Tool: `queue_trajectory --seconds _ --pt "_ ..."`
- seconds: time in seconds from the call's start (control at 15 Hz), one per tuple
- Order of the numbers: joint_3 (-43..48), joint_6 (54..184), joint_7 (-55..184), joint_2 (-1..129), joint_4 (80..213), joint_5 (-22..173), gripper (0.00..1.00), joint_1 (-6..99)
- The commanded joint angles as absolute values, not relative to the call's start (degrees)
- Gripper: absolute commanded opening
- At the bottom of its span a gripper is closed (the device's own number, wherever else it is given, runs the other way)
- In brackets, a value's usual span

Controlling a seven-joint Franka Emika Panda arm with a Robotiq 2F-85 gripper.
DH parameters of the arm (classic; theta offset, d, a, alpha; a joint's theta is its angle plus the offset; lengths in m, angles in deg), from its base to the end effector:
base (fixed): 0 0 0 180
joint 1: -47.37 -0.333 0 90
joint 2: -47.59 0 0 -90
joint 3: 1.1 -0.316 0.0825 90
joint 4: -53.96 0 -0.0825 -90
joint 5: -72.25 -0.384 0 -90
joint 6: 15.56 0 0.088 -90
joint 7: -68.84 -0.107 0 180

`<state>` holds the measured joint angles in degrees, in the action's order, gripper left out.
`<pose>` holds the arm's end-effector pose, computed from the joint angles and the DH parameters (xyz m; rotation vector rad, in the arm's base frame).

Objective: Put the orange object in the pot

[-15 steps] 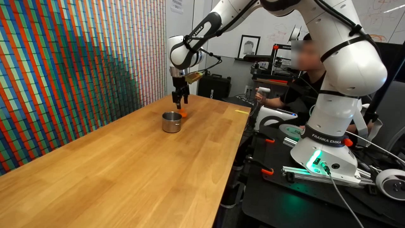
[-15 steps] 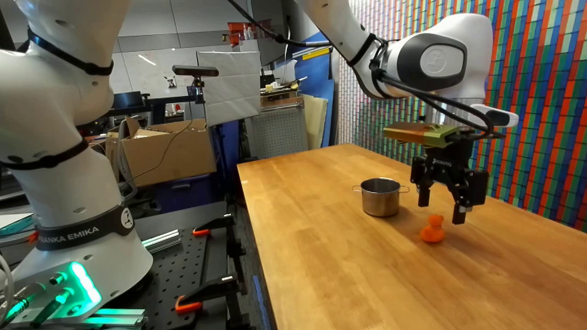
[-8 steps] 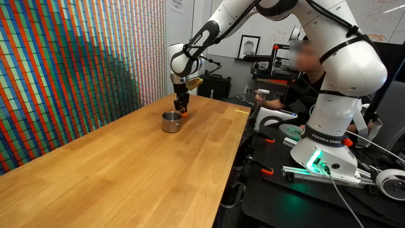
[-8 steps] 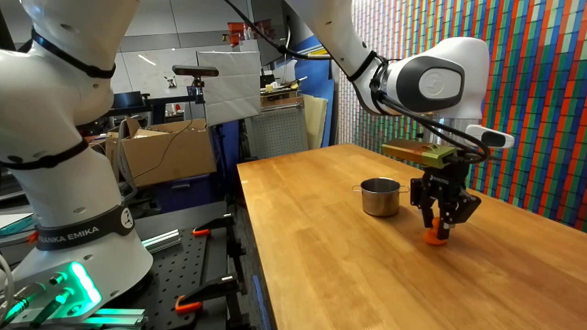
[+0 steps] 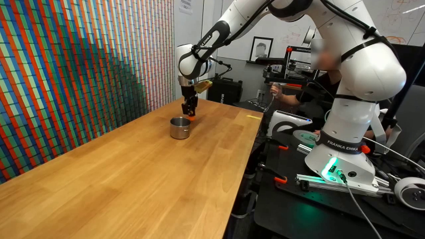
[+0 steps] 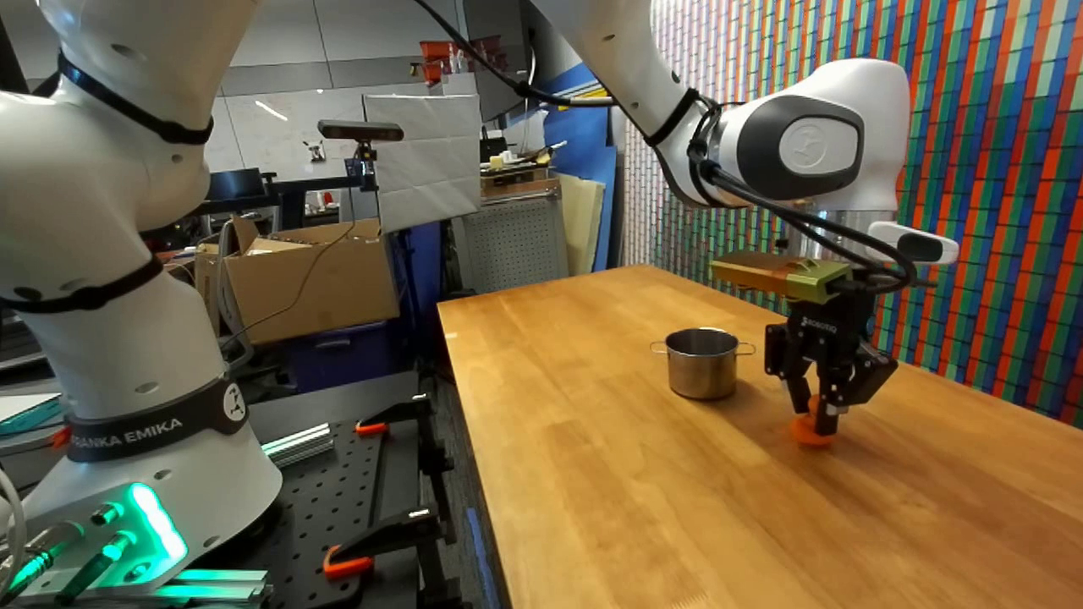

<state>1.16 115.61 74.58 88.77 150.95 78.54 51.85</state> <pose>0.6576 -0.0780 0.1689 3.0424 0.1036 -0.2026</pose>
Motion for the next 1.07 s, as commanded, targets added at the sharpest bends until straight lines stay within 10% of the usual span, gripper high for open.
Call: queue_trajectory --seconds 0.0,1.0 --pt "0.8 112.0 76.2 88.2 146.7 78.0 0.11 52.0" --pt "-6.1 83.0 79.8 83.7 137.7 64.9 0.11 51.6"
